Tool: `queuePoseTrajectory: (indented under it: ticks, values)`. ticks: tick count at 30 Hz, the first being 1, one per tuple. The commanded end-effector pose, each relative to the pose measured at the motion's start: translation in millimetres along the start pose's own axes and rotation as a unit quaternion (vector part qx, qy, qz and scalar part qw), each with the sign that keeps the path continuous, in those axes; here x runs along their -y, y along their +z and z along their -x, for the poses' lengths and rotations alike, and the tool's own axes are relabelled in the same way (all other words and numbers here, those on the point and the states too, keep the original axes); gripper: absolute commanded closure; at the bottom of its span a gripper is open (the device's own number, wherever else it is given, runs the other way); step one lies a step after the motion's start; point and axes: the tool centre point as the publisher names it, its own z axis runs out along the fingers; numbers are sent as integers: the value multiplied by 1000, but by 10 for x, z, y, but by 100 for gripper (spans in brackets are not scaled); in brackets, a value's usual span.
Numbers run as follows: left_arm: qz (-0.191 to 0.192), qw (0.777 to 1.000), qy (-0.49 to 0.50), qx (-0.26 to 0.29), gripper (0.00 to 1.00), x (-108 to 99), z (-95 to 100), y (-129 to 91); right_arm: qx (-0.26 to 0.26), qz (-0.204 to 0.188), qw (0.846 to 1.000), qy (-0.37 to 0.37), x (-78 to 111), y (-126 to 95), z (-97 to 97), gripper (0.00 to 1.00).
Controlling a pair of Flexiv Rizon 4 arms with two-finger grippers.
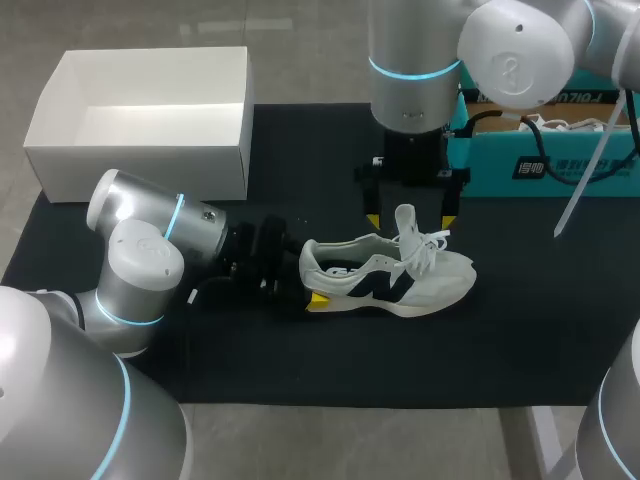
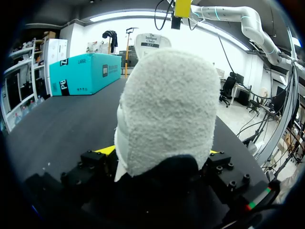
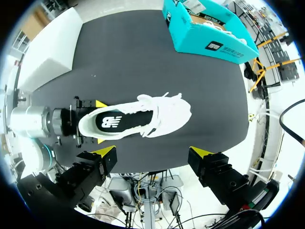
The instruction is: Take the shoe out of the shoebox, open the shoe tongue, remove and reinsert the insole, then place the shoe into the shoebox
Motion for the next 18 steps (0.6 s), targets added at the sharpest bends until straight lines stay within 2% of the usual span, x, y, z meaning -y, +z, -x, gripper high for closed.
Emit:
queuePoseTrajectory:
  ticks: [1,4,5,6,18]
  values:
    - [2,1000,0,0,100,-39,5,-8,-26,-3,948,-316,73,-28,-198,0]
    - [2,1000,0,0,100,-39,5,-8,-12,-19,921,-389,164,-20,-333,0]
    - [2,1000,0,0,100,-39,5,-8,-4,-32,904,-426,220,-11,-378,0]
    - [2,1000,0,0,100,-39,5,-8,12,-42,903,-427,259,0,-420,0]
    - [2,1000,0,0,100,-39,5,-8,12,-42,903,-427,259,0,-420,0]
